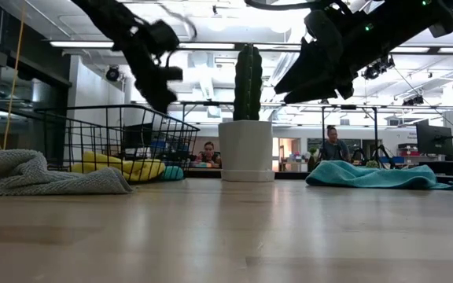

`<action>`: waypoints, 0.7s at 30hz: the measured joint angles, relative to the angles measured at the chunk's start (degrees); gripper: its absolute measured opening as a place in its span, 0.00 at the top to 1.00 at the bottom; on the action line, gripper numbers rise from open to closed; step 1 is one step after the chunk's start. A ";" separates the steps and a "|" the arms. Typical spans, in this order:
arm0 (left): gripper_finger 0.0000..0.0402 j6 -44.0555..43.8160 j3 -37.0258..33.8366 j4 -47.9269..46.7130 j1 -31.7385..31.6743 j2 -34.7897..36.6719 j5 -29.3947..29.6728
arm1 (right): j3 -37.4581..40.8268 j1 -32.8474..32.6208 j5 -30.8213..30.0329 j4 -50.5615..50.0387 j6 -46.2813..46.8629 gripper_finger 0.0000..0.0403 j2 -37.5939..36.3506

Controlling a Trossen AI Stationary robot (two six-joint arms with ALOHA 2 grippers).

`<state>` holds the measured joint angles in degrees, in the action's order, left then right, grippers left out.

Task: Fold microfiber towels
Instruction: Fold the gray microfiber towel on the table

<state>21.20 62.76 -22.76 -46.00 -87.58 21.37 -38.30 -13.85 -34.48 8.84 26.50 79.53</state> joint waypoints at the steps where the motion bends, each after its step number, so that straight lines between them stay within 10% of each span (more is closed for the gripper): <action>1: 1.00 -0.74 0.03 -0.13 0.05 0.76 -4.50 | 0.00 0.06 0.01 0.00 -0.04 0.48 0.00; 10: 1.00 -5.62 -0.09 -7.95 -1.83 -2.50 -18.47 | 0.00 0.07 0.32 0.00 0.42 0.48 0.00; 21: 1.00 -6.96 -0.04 1.65 -2.28 -9.07 -11.41 | 0.00 0.07 0.42 0.00 0.00 0.48 0.00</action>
<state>14.25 62.72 -21.11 -48.29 -96.65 9.96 -38.30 -13.78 -34.06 8.84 26.50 79.53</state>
